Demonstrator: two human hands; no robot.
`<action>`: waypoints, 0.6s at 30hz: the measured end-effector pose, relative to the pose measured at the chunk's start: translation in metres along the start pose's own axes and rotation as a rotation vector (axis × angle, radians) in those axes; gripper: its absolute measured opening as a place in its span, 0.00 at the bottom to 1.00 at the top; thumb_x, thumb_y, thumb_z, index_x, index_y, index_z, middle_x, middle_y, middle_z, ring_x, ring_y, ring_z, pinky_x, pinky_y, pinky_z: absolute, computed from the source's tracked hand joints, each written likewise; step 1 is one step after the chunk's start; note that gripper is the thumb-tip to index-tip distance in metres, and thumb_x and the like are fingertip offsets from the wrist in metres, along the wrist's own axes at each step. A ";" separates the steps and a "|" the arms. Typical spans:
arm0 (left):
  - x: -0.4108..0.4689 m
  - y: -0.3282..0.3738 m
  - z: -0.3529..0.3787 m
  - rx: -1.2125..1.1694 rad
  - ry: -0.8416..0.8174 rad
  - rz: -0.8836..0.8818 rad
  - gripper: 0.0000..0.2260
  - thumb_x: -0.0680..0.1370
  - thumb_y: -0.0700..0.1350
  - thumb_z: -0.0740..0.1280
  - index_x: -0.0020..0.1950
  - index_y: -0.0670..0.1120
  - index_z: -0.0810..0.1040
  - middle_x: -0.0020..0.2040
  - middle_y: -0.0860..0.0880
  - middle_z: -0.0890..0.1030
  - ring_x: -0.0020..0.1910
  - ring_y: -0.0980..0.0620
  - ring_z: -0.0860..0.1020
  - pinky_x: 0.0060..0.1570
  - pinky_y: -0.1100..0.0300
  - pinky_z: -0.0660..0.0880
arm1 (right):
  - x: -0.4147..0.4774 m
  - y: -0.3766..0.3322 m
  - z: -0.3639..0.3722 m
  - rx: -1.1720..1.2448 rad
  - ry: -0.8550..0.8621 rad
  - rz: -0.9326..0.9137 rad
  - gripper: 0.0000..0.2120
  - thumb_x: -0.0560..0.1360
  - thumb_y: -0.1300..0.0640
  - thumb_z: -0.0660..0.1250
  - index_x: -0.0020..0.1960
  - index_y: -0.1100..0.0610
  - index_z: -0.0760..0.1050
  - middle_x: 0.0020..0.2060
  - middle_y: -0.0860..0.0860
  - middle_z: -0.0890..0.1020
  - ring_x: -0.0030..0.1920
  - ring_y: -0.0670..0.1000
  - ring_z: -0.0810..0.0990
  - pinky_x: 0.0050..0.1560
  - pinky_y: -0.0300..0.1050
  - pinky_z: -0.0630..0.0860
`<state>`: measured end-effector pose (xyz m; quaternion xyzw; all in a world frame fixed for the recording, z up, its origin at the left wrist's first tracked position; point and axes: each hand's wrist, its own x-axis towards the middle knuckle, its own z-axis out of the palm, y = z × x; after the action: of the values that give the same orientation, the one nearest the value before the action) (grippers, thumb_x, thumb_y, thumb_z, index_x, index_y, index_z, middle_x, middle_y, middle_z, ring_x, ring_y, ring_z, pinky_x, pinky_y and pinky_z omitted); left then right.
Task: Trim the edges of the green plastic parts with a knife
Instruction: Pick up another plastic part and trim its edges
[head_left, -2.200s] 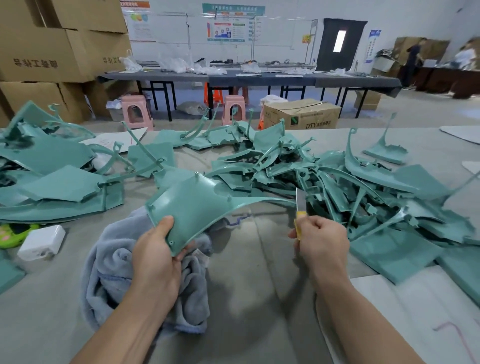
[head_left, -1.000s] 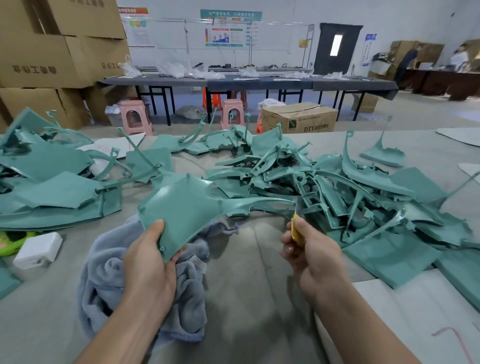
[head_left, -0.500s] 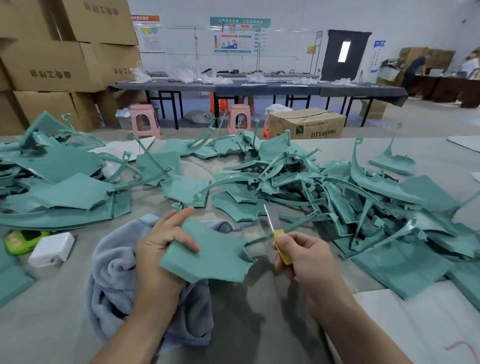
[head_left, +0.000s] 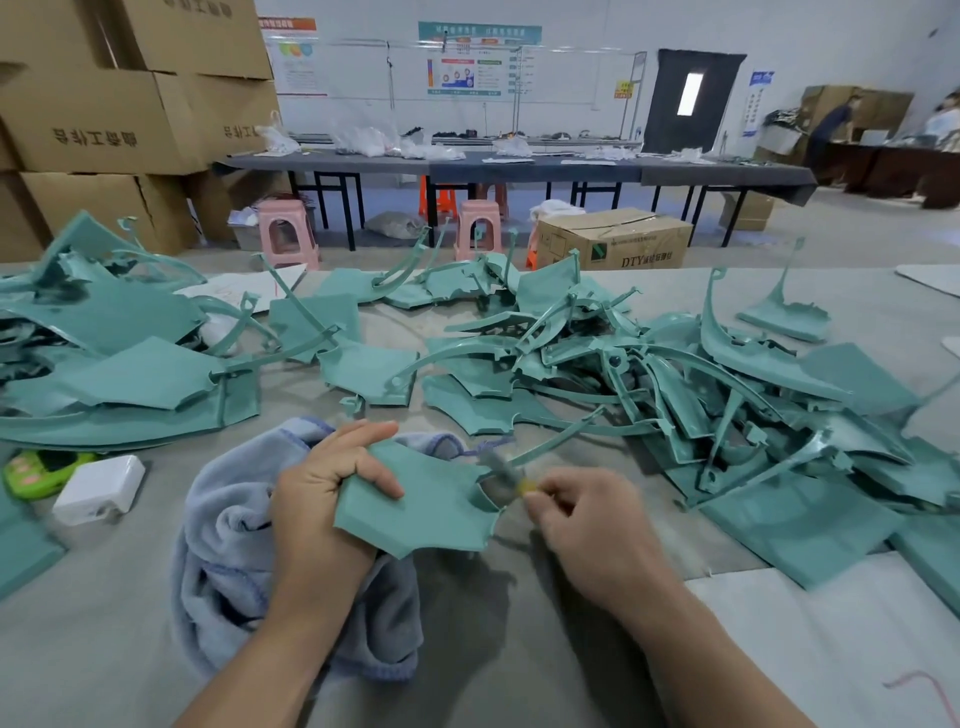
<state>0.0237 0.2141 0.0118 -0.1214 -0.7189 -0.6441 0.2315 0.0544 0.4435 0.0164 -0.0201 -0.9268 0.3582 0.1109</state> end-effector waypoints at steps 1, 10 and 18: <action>0.000 0.000 0.000 -0.009 -0.005 -0.009 0.02 0.60 0.49 0.69 0.30 0.52 0.80 0.57 0.54 0.85 0.65 0.54 0.76 0.65 0.41 0.71 | 0.001 -0.001 0.004 -0.081 -0.020 -0.002 0.11 0.79 0.48 0.69 0.39 0.49 0.81 0.28 0.45 0.80 0.29 0.44 0.75 0.28 0.36 0.69; 0.003 -0.008 -0.001 -0.043 -0.047 -0.041 0.14 0.61 0.32 0.69 0.29 0.52 0.81 0.53 0.46 0.85 0.65 0.53 0.77 0.66 0.40 0.72 | 0.001 -0.002 0.004 -0.073 0.035 0.007 0.12 0.79 0.46 0.69 0.38 0.48 0.79 0.27 0.44 0.79 0.29 0.42 0.76 0.28 0.35 0.67; 0.002 -0.010 0.001 0.218 -0.052 -0.095 0.26 0.75 0.28 0.70 0.65 0.55 0.78 0.60 0.53 0.81 0.59 0.51 0.80 0.50 0.63 0.77 | 0.009 0.012 -0.011 -0.096 0.387 0.289 0.18 0.80 0.50 0.67 0.32 0.53 0.74 0.25 0.46 0.77 0.29 0.48 0.76 0.28 0.41 0.67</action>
<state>0.0167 0.2134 0.0044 -0.0779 -0.7953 -0.5691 0.1939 0.0477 0.4607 0.0176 -0.2262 -0.8917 0.3153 0.2330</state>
